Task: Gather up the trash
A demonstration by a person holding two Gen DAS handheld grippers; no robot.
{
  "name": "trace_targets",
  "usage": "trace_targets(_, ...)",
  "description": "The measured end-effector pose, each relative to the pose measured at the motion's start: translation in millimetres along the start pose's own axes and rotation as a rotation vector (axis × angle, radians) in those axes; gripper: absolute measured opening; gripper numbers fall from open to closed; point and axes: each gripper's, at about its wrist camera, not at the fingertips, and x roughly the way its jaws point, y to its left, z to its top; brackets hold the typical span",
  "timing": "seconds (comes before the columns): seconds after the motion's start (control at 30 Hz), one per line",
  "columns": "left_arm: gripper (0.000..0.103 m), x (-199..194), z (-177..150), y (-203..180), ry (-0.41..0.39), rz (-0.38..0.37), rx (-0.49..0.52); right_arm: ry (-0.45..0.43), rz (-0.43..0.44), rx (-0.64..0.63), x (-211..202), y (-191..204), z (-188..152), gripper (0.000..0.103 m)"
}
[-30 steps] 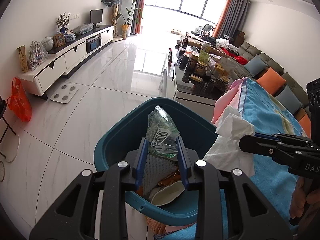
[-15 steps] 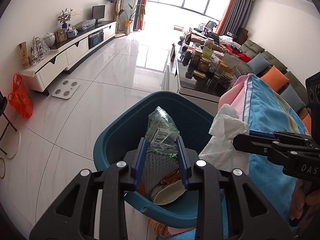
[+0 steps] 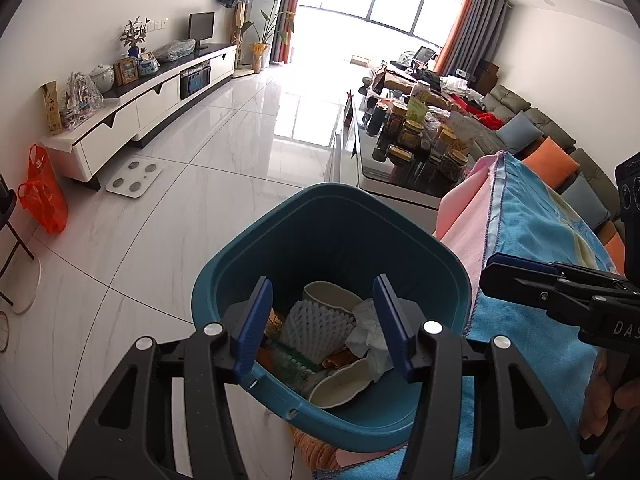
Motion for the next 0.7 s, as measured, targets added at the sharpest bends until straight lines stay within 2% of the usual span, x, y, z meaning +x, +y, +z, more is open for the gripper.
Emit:
trace_targets(0.03,0.055,-3.6,-0.9,-1.7,-0.011,-0.006,0.006,-0.011,-0.006,0.0,-4.5,-0.1,-1.6,0.037)
trace_targets(0.1,0.069,-12.2,-3.4,-6.1,-0.035,-0.011,0.017,-0.042,-0.017,-0.002,-15.9,-1.4,-6.2,0.045)
trace_targets(0.13,0.072,-17.1,-4.5,-9.0,-0.05,-0.014,0.025,-0.056,-0.024,-0.004,-22.0,-1.6,-8.8,0.051)
trace_targets(0.2,0.084,-27.5,-6.5,-14.7,-0.077,-0.016,0.041,-0.089,-0.044,-0.007,-35.8,-3.6,-14.9,0.061)
trace_targets(0.3,0.096,-45.8,-10.9,-24.8,-0.133,-0.015,0.068,-0.141,-0.079,-0.007,-58.0,-7.7,-27.7,0.064)
trace_targets(0.53,0.097,-76.8,-25.6,-57.7,-0.208,-0.021,0.098,-0.283,-0.206,-0.016,-115.8,-17.5,-63.2,0.086)
trace_targets(0.57,0.097,-81.8,-28.9,-64.9,-0.226,-0.026,0.105,-0.324,-0.258,-0.028,-133.9,-19.1,-75.4,0.088)
trace_targets(0.7,0.097,-96.6,-40.3,-95.0,-0.262,-0.063,0.146,-0.393,-0.358,-0.021,-166.9,-25.5,-100.5,0.096)
